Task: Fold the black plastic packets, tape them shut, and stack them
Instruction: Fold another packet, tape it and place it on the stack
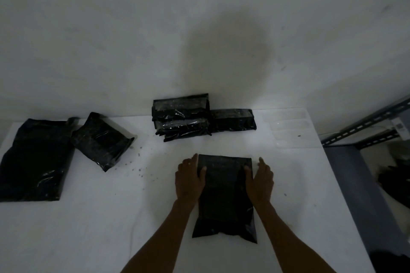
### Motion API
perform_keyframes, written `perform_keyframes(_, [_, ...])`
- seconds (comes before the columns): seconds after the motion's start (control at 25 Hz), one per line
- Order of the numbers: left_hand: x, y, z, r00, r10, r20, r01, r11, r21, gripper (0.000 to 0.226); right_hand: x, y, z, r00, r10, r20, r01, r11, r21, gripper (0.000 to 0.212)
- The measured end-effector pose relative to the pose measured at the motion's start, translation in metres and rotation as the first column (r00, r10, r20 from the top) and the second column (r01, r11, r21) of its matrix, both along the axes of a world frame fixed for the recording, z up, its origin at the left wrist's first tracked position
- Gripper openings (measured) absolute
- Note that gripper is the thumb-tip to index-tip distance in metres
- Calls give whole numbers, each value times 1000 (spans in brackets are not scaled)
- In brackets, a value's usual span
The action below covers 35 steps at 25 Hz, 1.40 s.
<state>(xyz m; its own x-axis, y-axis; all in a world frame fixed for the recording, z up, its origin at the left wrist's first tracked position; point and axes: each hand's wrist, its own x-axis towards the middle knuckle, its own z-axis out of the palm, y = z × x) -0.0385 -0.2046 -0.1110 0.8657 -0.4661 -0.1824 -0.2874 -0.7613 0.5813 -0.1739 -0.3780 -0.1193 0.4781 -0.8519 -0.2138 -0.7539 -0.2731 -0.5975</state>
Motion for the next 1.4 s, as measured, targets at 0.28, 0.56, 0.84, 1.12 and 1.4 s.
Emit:
perform_keyframes(0.28, [33,-22,-4,927,229,-296,-287,943,-168,18,26,-32,0,992,-112,65,103,985,136,16])
perform_keyframes(0.56, [40,-16,-2,926,211,-312,-264,955,-137,13,18,-41,-3,977,-158,141,126,969,212,16])
perform_keyframes(0.84, [39,-20,2,896,285,-341,-354,922,-159,6,24,-41,7,979,-133,156,115,986,118,12])
perform_keyframes(1.12, [32,-23,6,905,341,-253,-377,920,-108,13,19,-38,-1,970,-176,167,166,984,71,13])
perform_keyframes(1.4, [-8,-15,-13,942,-171,290,218,966,-138,33,6,7,-7,843,532,81,-453,783,-427,41])
